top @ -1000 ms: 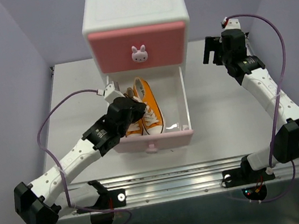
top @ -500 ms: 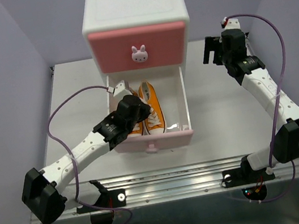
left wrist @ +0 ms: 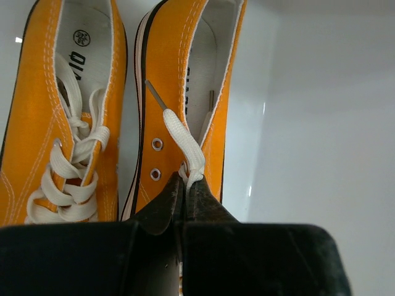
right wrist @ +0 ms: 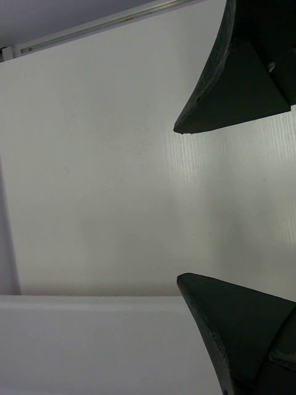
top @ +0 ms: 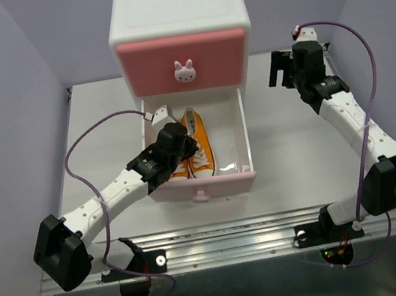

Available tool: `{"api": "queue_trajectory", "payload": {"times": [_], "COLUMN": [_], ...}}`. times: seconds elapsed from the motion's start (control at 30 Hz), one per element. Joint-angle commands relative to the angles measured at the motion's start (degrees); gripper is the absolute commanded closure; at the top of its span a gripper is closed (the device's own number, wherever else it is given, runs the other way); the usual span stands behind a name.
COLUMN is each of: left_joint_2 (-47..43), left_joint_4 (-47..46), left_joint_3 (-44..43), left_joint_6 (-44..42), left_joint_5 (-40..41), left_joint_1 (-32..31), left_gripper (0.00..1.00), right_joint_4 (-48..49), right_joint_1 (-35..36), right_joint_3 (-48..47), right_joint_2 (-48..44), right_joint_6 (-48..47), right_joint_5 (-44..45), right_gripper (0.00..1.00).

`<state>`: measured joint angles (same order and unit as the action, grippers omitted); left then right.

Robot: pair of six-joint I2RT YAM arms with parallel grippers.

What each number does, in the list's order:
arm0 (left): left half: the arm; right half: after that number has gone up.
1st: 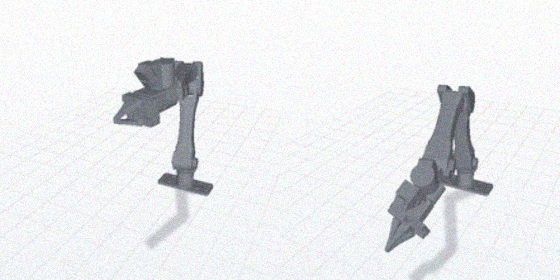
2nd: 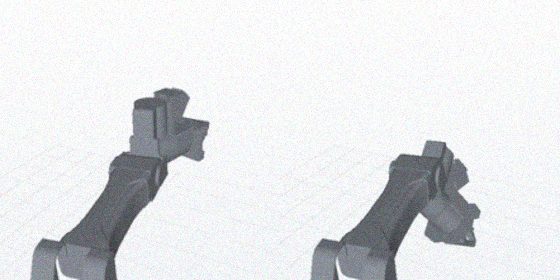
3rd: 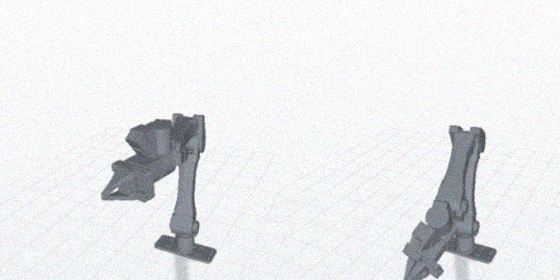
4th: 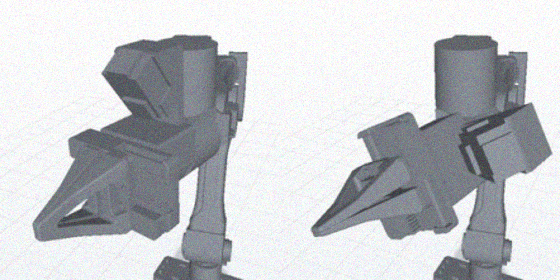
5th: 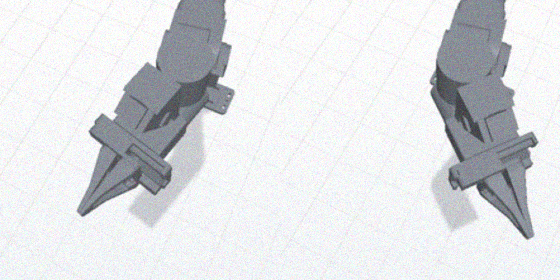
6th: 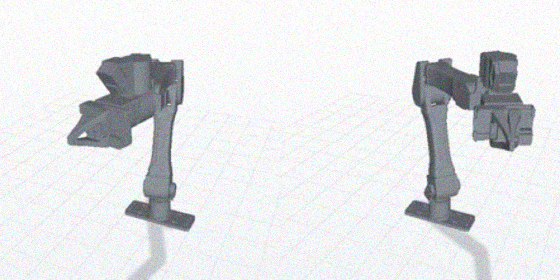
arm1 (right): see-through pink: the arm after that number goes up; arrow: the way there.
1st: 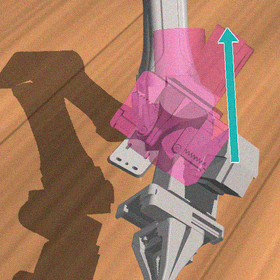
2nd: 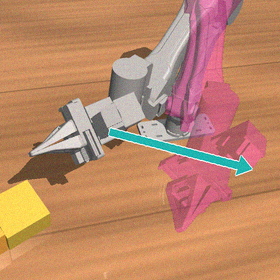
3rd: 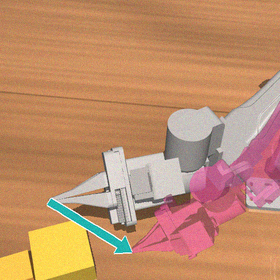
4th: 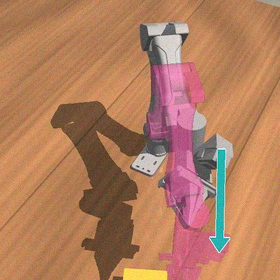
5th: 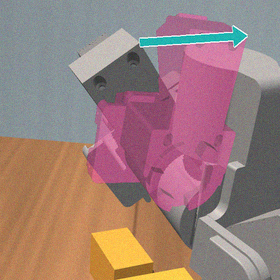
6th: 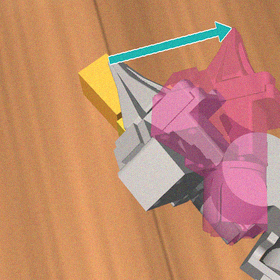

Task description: Place and organize the shoes in the shoe cabinet

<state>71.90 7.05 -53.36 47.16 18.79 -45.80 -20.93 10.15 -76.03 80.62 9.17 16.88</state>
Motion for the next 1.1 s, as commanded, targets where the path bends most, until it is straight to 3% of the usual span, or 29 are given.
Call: {"api": "queue_trajectory", "payload": {"times": [0.0,0.3,0.87,1.0,1.07], "left_joint_2": [-0.1,2.3,7.6,8.0,7.4], "left_joint_4": [-5.0,-5.7,-2.2,-1.9,-2.0], "left_joint_3": [-1.6,-1.7,-5.1,-5.4,-5.0], "left_joint_6": [-2.8,-8.0,-9.8,-8.8,-8.4], "left_joint_5": [-0.2,-4.7,-9.5,-9.6,-10.3], "left_joint_1": [1.4,4.1,5.5,5.5,5.5], "left_gripper": [1.0,1.0,1.0,0.92,1.0], "right_joint_4": [3.2,3.3,3.4,3.4,3.4], "right_joint_1": [-0.2,-0.2,-0.2,-0.2,-0.2], "right_joint_3": [-1.0,-1.1,-1.6,-1.6,-1.5], "right_joint_2": [-0.4,0.2,0.6,0.4,0.2], "right_joint_6": [-1.2,-1.2,-1.2,-1.1,-1.2], "right_joint_5": [1.7,1.7,2.3,2.2,2.5], "right_gripper": [0.0,0.0,0.0,0.0,0.0]}}
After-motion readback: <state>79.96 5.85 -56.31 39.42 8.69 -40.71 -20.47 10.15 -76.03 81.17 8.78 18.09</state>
